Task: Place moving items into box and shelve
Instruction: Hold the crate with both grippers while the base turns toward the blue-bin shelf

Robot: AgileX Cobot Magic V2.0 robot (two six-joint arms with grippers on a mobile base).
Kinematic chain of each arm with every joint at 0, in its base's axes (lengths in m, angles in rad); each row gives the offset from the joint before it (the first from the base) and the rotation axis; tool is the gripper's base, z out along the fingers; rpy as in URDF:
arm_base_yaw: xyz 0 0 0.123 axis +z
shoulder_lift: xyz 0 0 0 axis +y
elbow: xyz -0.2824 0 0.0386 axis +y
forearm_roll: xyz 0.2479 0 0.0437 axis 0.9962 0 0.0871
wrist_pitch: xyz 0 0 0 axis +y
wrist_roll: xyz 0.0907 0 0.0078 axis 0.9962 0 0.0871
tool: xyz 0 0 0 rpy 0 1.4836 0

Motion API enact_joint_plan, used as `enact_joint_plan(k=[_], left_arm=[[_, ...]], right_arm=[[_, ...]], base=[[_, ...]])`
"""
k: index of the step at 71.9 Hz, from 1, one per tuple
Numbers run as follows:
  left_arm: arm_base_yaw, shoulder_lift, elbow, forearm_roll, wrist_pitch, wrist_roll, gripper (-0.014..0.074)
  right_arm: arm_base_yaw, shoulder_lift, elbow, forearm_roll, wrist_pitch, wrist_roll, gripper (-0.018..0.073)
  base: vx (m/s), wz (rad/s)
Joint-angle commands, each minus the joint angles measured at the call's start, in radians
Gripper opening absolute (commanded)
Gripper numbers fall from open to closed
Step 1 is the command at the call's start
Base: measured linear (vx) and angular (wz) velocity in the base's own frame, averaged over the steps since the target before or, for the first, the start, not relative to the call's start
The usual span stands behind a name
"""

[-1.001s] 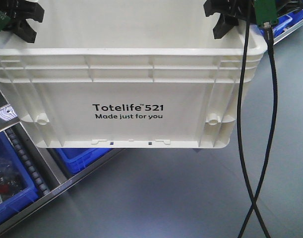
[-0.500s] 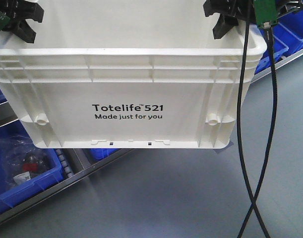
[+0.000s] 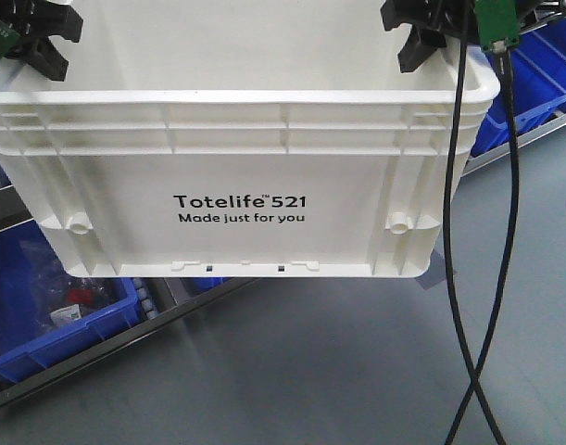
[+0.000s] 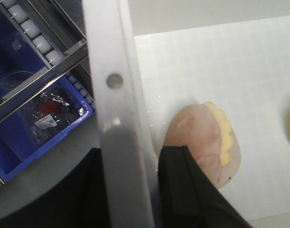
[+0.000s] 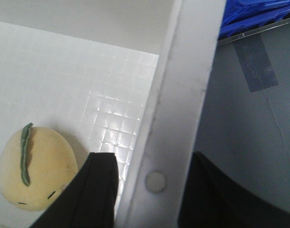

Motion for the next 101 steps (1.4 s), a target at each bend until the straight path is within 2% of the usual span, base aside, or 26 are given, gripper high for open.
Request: enact_joint_plan(k=[1,101], left_arm=[[-0.001,-0.057,-0.036,-0.009,-0.097,0.009,-0.0001],[-0.001,-0.057,-0.036,-0.009,-0.097,0.009,-0.0001]], right_arm=[[0.000,-0.065,-0.040,0.021,-0.001,-0.025,-0.0003],[0.000,-0.065,-0.040,0.021,-0.001,-0.025,-0.0003]], base=[[-0.02,0.07],[-0.01,0.23]])
